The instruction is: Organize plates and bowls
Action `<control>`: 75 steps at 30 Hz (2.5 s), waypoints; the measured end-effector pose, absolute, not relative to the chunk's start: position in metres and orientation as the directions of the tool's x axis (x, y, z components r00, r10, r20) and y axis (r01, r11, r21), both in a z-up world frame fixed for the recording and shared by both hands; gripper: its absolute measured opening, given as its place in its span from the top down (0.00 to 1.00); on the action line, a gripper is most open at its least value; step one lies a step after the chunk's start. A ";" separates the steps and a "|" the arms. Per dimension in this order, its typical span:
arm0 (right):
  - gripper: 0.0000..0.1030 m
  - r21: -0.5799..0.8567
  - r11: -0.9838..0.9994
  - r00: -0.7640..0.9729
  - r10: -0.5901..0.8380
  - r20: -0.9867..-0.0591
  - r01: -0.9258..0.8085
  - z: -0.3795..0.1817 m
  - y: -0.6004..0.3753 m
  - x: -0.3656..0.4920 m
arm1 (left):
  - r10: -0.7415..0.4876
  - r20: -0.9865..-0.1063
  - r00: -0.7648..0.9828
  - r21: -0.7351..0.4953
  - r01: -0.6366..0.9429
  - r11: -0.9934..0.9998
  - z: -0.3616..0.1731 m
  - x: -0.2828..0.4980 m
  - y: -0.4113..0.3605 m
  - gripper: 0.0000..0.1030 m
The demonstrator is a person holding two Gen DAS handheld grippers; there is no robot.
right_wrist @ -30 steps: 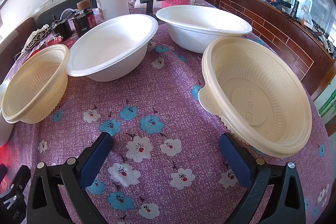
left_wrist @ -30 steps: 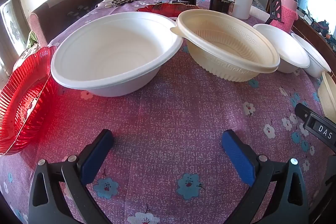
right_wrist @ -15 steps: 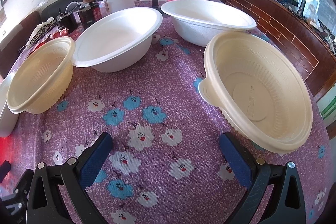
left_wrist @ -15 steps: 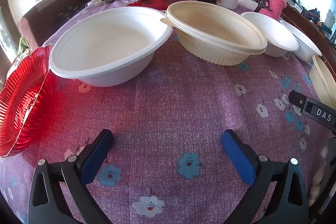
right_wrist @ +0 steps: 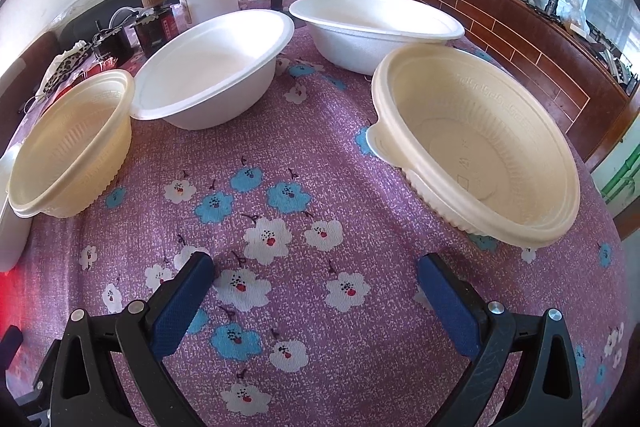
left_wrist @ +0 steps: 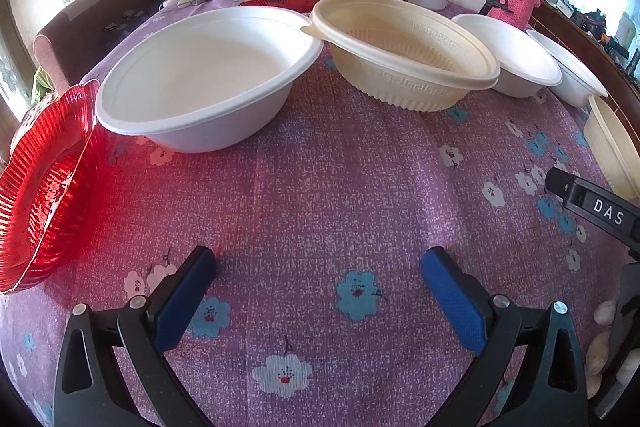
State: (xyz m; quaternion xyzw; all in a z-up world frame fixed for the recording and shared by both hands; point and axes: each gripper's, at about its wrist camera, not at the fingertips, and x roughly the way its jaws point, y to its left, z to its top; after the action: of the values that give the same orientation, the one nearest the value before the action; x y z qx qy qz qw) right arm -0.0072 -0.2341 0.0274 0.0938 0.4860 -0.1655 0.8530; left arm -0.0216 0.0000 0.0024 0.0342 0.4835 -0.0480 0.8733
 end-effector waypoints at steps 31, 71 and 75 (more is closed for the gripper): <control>0.01 0.063 0.993 0.962 -0.079 -0.262 0.099 0.338 -0.165 -0.199 | -0.019 -0.102 0.995 -0.044 0.015 0.999 0.394 -0.285 0.176 0.00; 0.02 0.178 0.983 0.655 0.107 -0.748 0.042 0.215 -0.167 0.177 | -0.142 -0.640 0.756 -0.170 0.041 0.985 0.213 0.124 0.148 0.00; 0.05 0.160 0.987 0.578 0.130 -0.806 0.001 0.143 -0.148 0.211 | -0.179 -0.761 0.624 -0.199 0.039 0.979 0.154 0.184 0.132 0.00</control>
State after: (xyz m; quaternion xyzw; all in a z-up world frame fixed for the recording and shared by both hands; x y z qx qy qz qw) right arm 0.2110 -0.1485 0.1433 0.0717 0.4581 0.0364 0.8853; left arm 0.1835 0.1315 0.1537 -0.0818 0.4296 -0.0606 0.8973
